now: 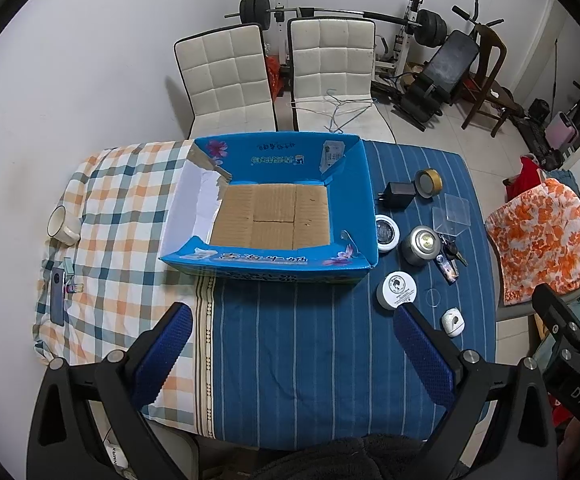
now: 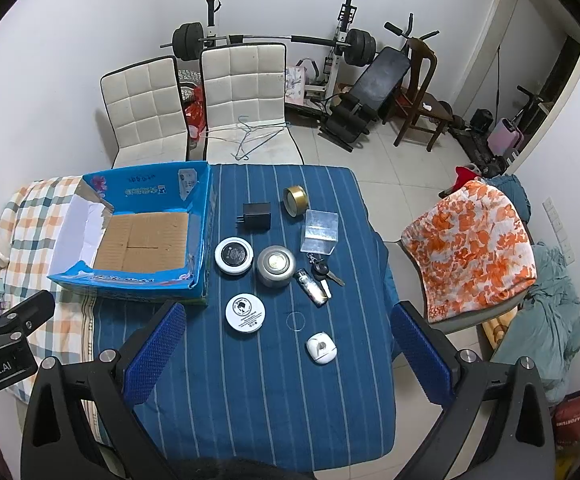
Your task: Organize rigid objects
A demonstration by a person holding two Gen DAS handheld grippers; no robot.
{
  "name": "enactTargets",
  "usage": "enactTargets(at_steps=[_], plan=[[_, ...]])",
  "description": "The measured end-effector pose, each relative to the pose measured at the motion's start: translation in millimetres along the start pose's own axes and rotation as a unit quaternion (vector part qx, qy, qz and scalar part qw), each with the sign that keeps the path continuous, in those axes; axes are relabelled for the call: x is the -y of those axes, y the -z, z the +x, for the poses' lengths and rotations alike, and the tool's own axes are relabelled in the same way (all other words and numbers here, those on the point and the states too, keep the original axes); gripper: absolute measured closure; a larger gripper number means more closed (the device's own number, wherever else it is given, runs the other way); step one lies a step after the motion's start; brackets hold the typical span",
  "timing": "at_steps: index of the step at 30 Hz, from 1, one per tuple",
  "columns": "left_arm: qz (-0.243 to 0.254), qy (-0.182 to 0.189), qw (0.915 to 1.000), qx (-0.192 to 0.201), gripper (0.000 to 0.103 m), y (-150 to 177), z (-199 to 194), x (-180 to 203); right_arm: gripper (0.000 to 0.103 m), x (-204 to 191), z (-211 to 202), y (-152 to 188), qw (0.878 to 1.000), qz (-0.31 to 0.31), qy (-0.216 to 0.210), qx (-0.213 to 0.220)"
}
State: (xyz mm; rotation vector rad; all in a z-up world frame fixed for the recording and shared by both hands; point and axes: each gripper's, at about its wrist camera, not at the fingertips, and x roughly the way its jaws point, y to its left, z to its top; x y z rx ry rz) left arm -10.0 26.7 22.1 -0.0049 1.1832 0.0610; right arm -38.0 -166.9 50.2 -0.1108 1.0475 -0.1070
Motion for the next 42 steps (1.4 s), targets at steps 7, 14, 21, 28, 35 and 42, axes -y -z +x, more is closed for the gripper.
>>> enactTargets(at_steps=[7,14,21,28,35,42], plan=[[-0.001,-0.002,1.0,0.004,0.0,0.1,-2.4,-1.1,0.0,-0.1,-0.8,-0.7,1.0,-0.001,0.001,0.002],[0.0,-0.004,1.0,0.005,0.0,-0.2,-3.9,-2.3,0.0,-0.2,-3.2,-2.2,1.0,0.001,0.004,0.006],[0.0,-0.003,1.0,0.005,0.0,-1.4,-4.6,-3.0,0.0,-0.9,-6.3,-5.4,1.0,0.001,0.006,0.011],[0.001,-0.003,1.0,0.008,0.0,-4.5,-5.8,-5.2,0.0,-0.6,-9.0,-6.2,1.0,0.001,0.006,0.014],[0.001,-0.003,1.0,0.007,0.0,-4.0,-6.3,-4.2,0.0,-0.3,-8.6,-5.2,1.0,0.002,0.006,0.014],[0.001,-0.003,1.0,0.006,0.0,-6.2,-7.8,-4.2,0.0,0.5,-11.2,-5.5,1.0,0.001,0.006,0.015]])
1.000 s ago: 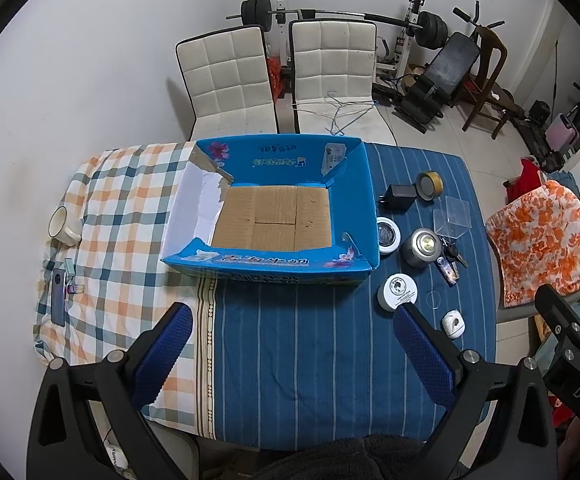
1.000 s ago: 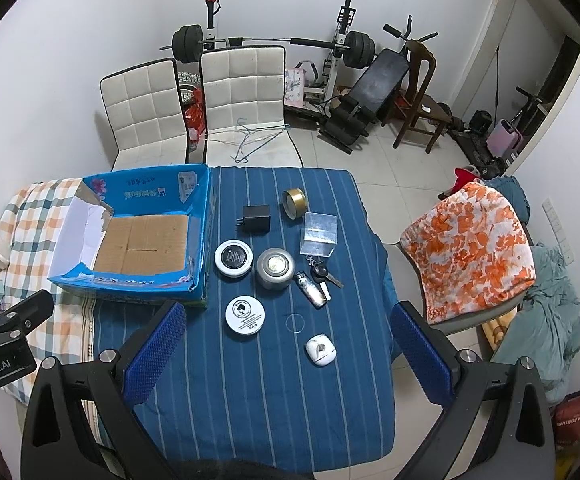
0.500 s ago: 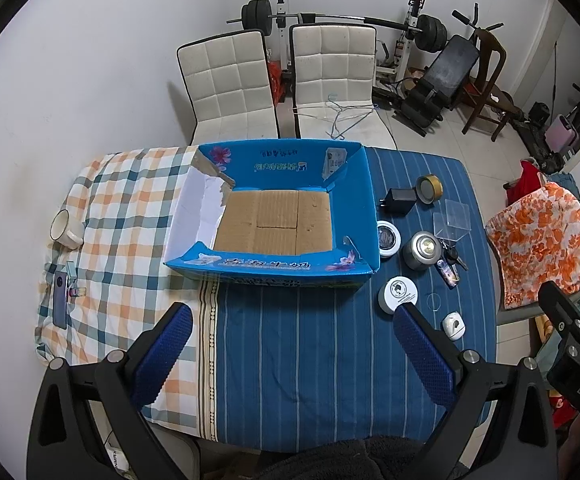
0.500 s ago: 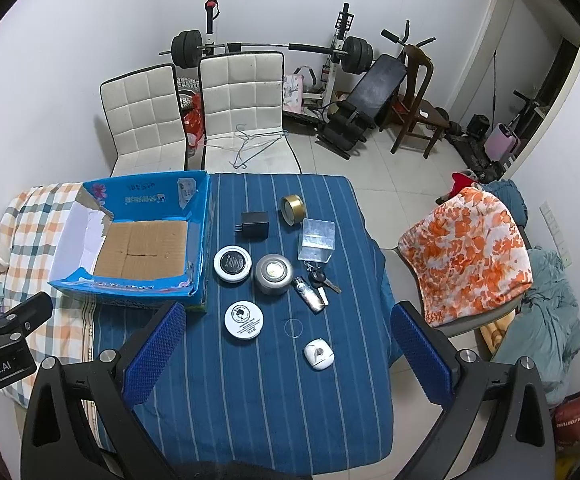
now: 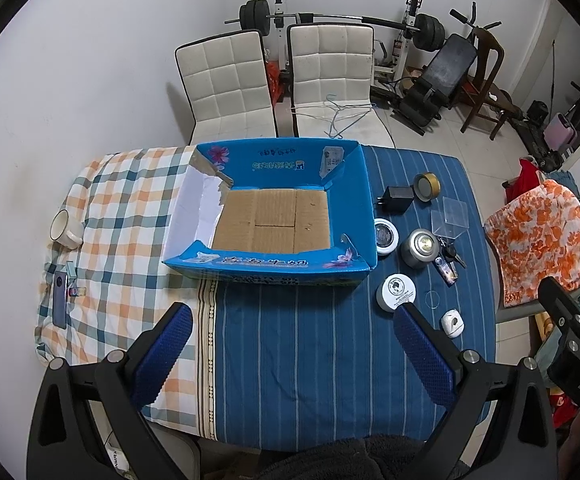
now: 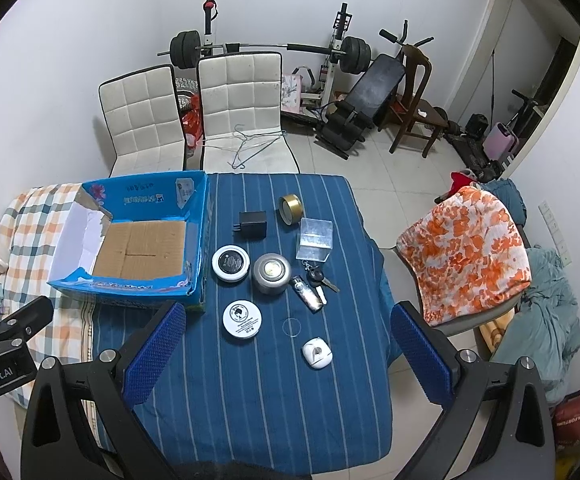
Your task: Organize rigid objects
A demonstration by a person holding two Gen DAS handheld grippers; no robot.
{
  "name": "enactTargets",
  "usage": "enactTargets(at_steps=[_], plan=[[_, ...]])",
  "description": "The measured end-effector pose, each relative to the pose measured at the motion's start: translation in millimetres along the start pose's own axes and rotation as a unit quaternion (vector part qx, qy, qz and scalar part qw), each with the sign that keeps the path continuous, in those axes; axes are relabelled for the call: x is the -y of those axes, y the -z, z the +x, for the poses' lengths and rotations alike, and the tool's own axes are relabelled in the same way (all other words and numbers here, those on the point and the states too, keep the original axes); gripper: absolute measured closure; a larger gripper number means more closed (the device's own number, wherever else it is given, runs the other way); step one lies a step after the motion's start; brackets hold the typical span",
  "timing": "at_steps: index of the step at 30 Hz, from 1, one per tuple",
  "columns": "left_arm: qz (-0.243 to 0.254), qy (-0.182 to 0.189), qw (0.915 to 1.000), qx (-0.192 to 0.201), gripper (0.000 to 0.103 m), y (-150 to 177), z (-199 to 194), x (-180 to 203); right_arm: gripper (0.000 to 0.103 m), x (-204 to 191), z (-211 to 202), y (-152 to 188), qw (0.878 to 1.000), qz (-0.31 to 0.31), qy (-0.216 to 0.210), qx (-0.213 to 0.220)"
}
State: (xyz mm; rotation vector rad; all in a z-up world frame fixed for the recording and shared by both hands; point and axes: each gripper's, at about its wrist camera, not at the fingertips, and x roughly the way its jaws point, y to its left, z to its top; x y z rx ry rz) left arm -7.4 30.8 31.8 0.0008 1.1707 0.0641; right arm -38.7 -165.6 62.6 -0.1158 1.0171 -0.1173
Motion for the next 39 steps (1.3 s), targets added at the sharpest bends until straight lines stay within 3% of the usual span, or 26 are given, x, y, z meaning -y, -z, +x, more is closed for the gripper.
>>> enactTargets(at_steps=[18,24,31,36,39], plan=[[0.0,-0.001,1.0,0.002,0.0,3.0,-1.1,3.3,0.0,1.5,-0.9,1.0,1.0,0.003,-0.004,-0.002],[0.013,0.008,0.9999,-0.003,0.0,-2.6,10.6,32.5,0.0,15.5,14.9,-6.8,0.999,0.019,-0.014,-0.024],[0.034,0.029,0.9989,-0.013,0.0,-55.5,72.4,77.1,0.0,67.6,103.2,-43.0,0.996,0.067,0.015,-0.062],[0.055,0.036,0.9967,-0.046,0.0,-102.1,145.3,121.1,0.0,100.5,203.5,-71.1,0.991,0.082,0.037,-0.101],[0.067,0.044,0.9935,-0.08,0.0,-123.8,189.5,145.3,0.0,112.5,271.5,-87.7,0.987,0.09,0.025,-0.134]])
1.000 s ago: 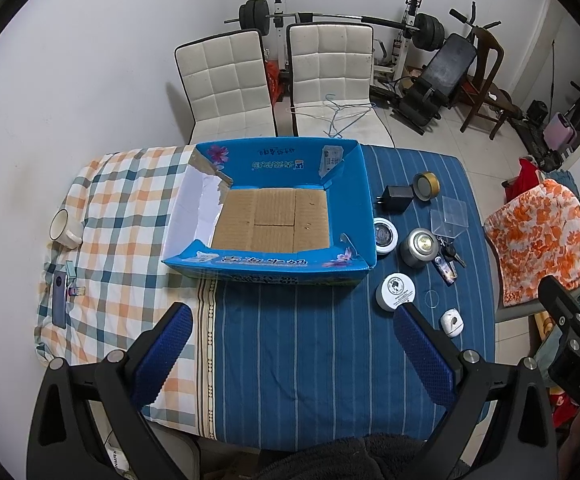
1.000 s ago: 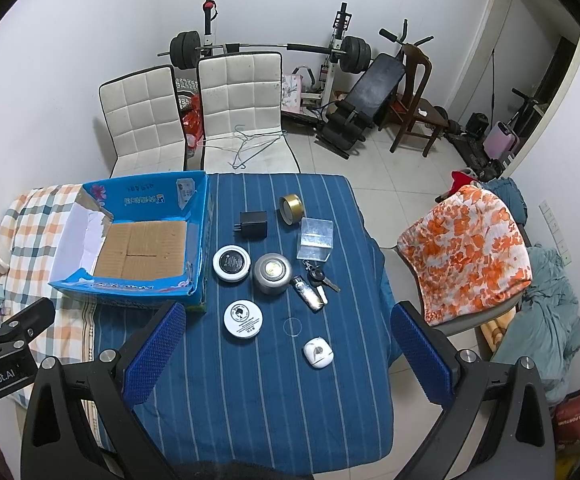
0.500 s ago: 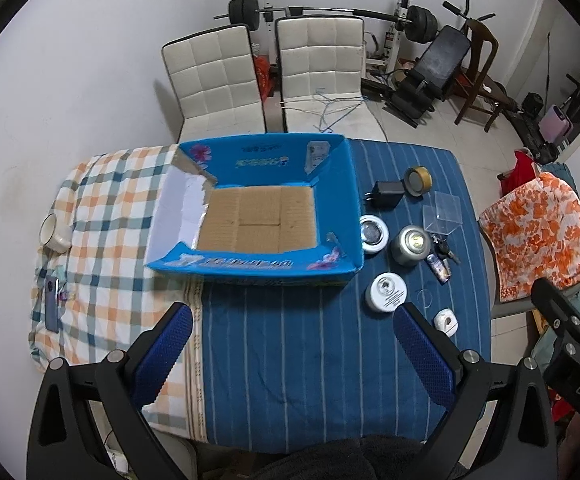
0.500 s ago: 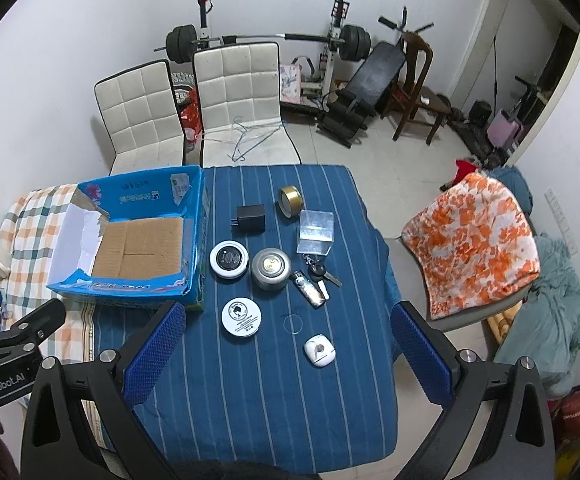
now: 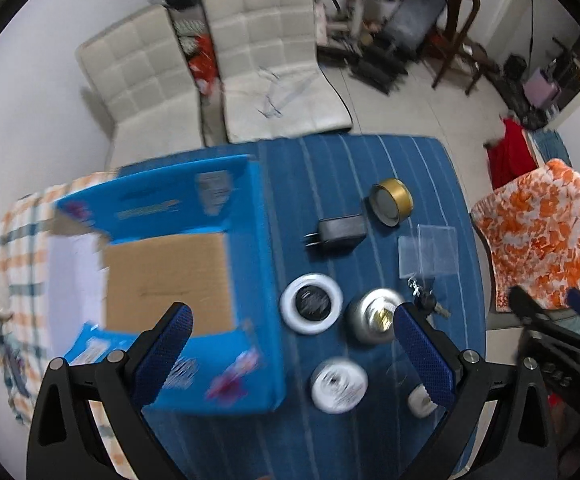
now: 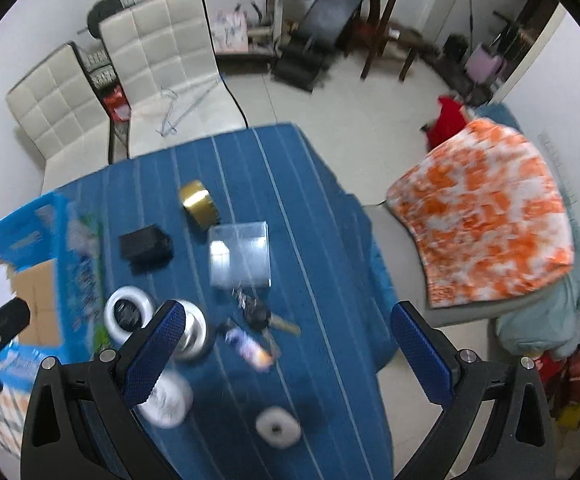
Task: Organize rigid objects
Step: 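Grasp the black charger with the left tool while the right tool grasps the clear plastic box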
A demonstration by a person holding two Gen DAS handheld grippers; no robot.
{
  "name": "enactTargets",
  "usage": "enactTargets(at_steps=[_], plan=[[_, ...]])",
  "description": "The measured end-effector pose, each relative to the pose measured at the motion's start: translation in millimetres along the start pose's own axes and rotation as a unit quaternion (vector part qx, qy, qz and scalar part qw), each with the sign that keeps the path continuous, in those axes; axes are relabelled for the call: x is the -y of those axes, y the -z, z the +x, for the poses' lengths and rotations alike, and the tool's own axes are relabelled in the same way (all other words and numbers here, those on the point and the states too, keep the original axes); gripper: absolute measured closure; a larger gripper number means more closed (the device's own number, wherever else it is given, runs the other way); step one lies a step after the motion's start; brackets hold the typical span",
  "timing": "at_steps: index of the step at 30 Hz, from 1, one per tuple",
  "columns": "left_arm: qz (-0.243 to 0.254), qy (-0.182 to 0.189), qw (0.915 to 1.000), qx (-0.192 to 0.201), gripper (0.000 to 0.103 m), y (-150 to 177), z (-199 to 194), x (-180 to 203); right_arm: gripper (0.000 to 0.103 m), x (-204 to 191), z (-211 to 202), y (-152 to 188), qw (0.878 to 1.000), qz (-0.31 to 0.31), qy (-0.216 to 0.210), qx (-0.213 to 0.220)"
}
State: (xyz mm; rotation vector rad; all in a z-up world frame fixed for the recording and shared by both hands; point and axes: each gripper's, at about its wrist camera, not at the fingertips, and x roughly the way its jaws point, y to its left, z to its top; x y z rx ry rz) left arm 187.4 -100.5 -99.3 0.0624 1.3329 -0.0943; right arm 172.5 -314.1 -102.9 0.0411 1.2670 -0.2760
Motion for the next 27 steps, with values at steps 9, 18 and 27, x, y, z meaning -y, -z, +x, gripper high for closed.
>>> enactTargets(at_steps=[9,18,27], plan=[[0.003,-0.002,0.9948,-0.102,0.0,-75.0,115.3,33.5,0.0,-14.6,138.8,-45.8,0.995,0.02,-0.04,-0.093],[0.005,-0.009,0.9891,-0.147,0.0,-93.7,167.6,47.2,0.0,-9.2,164.7,-46.7,0.989,0.031,-0.095,-0.113],[0.026,-0.011,0.9826,-0.184,0.017,-96.8,195.5,64.5,0.001,-14.5,174.2,-43.8,0.983,0.029,-0.114,-0.139]])
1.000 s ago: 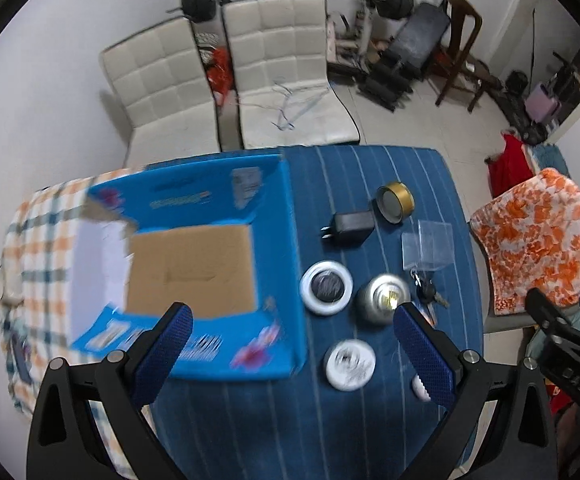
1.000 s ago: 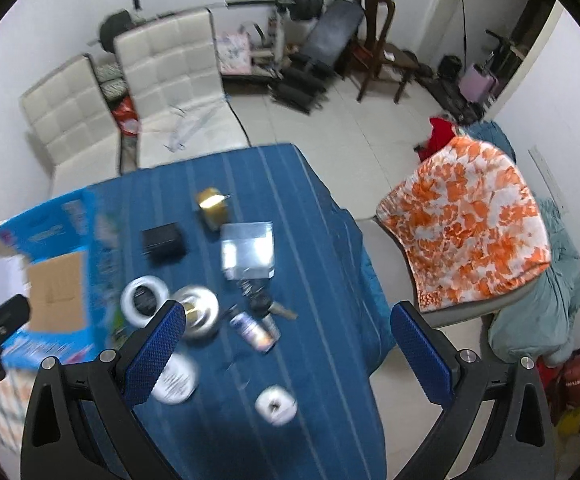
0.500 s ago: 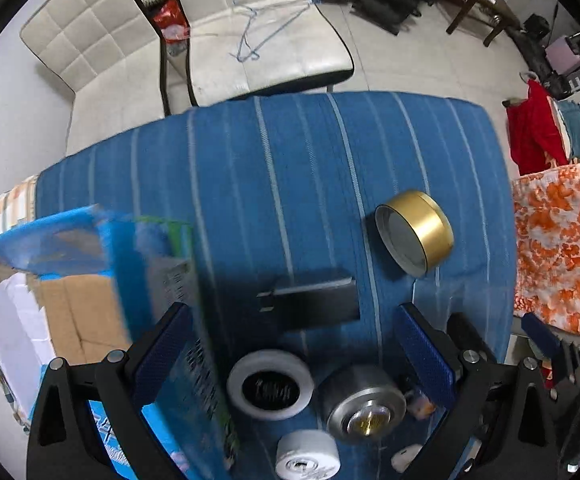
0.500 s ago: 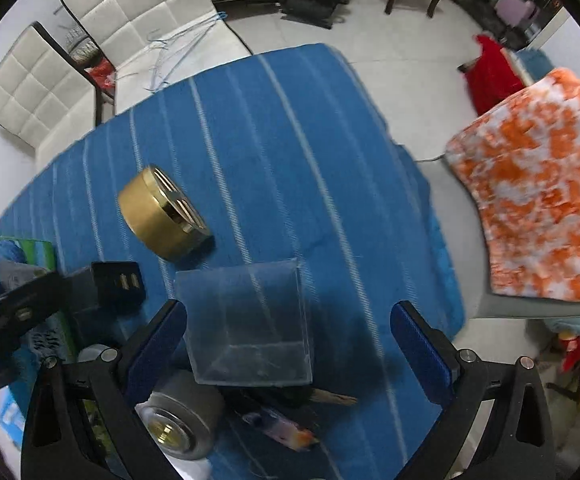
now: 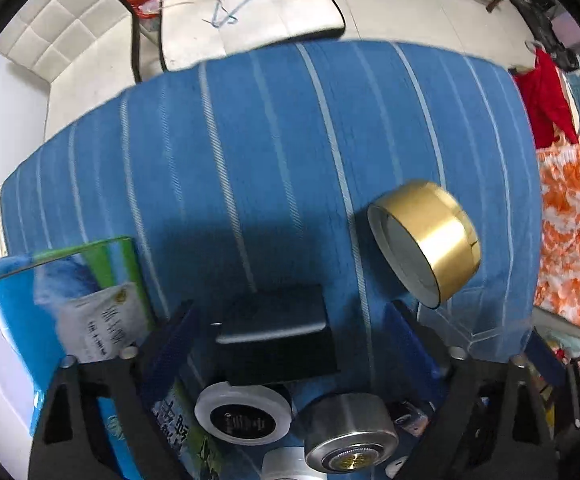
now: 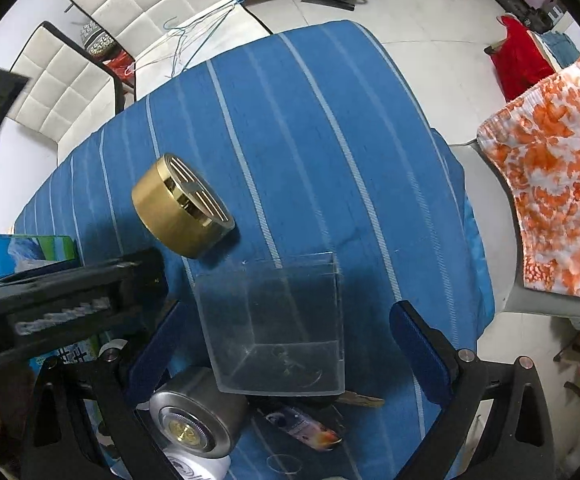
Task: Organize rigid objects
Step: 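Grasp the black charger with the left tool while the right tool grasps the clear plastic box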
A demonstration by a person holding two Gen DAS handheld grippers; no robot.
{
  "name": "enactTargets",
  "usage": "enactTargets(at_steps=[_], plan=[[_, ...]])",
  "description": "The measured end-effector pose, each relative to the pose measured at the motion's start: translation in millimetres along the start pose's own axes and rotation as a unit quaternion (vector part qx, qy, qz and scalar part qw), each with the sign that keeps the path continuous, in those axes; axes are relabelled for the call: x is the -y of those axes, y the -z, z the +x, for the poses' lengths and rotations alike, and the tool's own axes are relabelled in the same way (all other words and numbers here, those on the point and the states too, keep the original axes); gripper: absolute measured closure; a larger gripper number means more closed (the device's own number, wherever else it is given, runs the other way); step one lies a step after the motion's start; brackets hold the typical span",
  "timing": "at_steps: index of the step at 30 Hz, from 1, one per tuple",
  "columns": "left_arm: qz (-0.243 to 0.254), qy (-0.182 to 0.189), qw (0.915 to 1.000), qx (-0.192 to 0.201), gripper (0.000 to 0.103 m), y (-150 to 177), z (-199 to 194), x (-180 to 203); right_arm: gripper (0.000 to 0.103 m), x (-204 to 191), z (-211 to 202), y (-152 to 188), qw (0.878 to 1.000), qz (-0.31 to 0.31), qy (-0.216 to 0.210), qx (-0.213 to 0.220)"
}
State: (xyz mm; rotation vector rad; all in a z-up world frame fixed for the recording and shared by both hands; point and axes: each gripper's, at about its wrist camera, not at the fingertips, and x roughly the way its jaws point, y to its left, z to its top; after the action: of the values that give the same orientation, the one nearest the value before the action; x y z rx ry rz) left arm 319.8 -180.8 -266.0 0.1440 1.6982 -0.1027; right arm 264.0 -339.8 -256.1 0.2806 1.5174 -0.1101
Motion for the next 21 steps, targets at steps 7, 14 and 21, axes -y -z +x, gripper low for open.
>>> enactTargets(at_steps=[7,14,21], plan=[[-0.013,-0.003,0.9997,-0.02,0.048,-3.5,32.3,-9.7,0.006,-1.4,12.6,-1.8,1.0,0.005,0.009,-0.017],[-0.018,-0.001,0.9998,-0.005,0.049,6.4,41.0,-8.6,0.035,-12.2,31.0,-1.4,0.998,-0.004,0.038,-0.047],[-0.013,0.013,0.9998,0.012,0.049,31.8,20.4,-15.1,0.036,-11.3,4.3,2.2,0.999,-0.005,0.042,-0.022]])
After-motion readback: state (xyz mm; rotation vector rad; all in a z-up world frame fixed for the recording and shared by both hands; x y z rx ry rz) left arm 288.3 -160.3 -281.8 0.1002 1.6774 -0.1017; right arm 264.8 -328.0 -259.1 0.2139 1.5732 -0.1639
